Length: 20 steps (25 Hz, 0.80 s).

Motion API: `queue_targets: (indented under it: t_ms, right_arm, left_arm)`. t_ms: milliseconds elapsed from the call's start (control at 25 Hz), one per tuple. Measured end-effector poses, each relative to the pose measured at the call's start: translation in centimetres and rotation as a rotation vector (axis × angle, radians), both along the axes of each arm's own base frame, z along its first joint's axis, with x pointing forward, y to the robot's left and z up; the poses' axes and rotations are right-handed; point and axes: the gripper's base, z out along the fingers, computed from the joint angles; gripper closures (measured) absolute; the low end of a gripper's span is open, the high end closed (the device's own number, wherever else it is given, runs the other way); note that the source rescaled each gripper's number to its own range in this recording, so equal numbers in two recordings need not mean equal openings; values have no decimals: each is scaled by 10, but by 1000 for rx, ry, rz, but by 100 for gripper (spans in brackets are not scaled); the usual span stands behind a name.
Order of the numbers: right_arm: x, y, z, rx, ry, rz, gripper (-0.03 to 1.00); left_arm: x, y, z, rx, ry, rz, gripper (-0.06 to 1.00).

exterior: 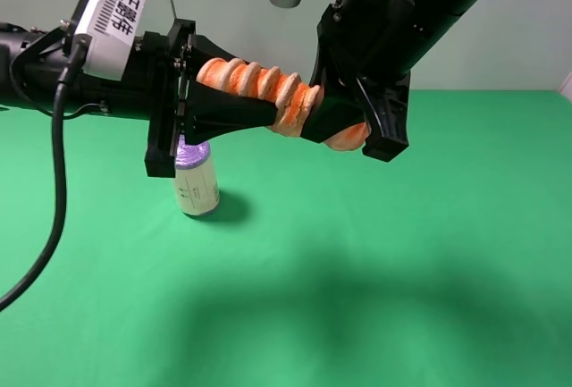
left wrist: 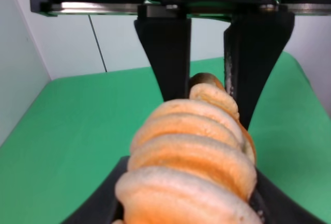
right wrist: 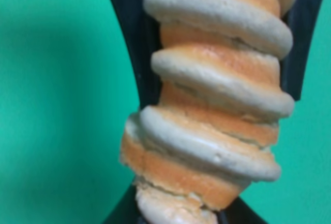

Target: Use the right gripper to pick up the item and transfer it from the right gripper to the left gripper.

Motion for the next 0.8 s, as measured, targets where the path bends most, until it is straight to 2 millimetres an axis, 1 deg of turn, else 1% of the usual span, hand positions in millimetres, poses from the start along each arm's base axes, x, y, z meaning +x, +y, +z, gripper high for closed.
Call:
queue_targets:
  t_ms: [40,200,240,280,360,440,680,800]
  right_arm:
    - [0,0,0,1,-2,-1,83]
    - [0,0,0,4,2,-1,26]
    - [0,1,0,8,1,-2,15]
    - [1,1,1,16,-6,-5,8]
    - [2,2,2,32,-16,-17,1]
    - [3,3,3,48,-29,-28,-2]
    - [4,2,4,46,-28,-59,-3]
    - [1,-3,10,47,-39,-86,-3]
  left_arm:
    - [0,0,0,-1,1,3,81]
    - [3,1,0,-1,4,36,82]
    - [3,1,0,4,3,40,84]
    - [3,1,-1,9,2,39,84]
    - [3,1,-1,11,1,38,84]
    - [3,1,-1,11,1,38,85]
    - [2,1,-2,29,-6,20,86]
    - [2,1,-2,30,-6,21,86]
